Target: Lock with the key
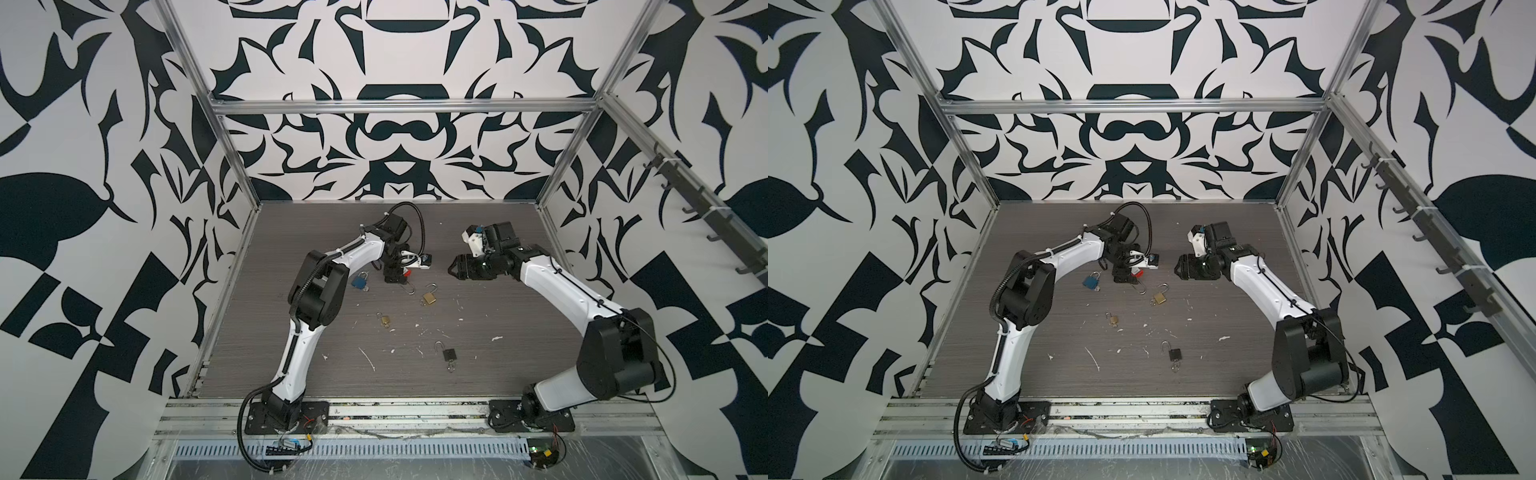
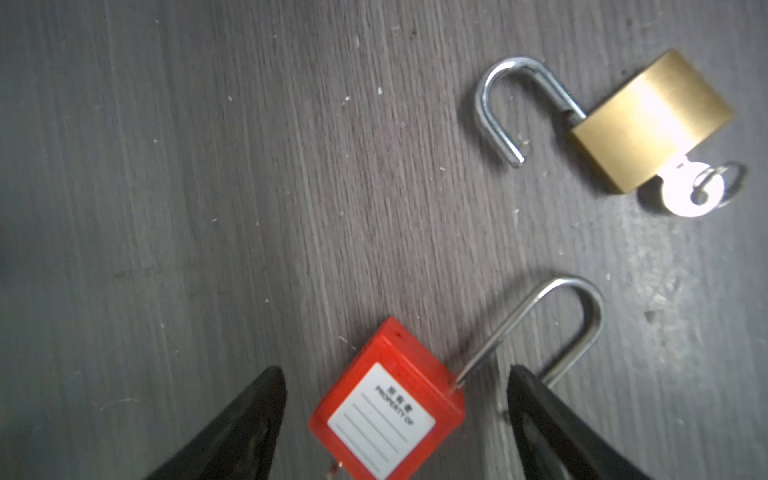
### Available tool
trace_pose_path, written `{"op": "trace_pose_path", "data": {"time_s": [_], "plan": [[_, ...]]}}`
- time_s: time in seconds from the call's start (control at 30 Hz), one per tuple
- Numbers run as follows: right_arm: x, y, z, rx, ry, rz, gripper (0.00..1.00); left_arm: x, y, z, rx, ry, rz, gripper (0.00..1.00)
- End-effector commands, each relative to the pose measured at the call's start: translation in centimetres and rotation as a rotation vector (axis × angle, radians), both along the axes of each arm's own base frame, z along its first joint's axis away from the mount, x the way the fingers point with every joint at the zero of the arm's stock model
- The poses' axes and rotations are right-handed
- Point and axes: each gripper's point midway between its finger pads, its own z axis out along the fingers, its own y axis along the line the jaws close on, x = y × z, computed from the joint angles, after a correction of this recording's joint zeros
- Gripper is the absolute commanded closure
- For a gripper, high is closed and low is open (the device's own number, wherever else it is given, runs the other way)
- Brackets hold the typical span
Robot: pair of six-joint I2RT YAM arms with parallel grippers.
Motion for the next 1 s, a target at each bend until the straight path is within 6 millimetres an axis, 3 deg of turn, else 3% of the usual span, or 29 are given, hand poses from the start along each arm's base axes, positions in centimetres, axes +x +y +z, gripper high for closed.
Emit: {"op": "trace_pose_path", "data": {"time_s": [0.0, 0.37, 0.73, 0.97], "plan": [[-0.1, 0.0, 1.4, 0.025, -0.035, -0.003, 0.33, 0.1, -0.2, -0.7, 0.002, 0.017, -0.012, 0.20], [-0.2, -0.1, 1.2, 0.021, -0.035, -0.007, 0.33, -0.3, 0.0, -1.1, 0.009, 0.066, 0.001, 0.28], [-0.1, -0.2, 1.1, 0.019, -0.043, -0.015, 0.33, -1.1, 2.0, -1.4, 0.098, 0.166, 0.119, 0.48], [-0.1, -0.2, 1.1, 0.025, -0.044, -0.019, 0.33, -1.9, 3.8, -1.5, 0.154, 0.213, 0.188, 0.43]]}}
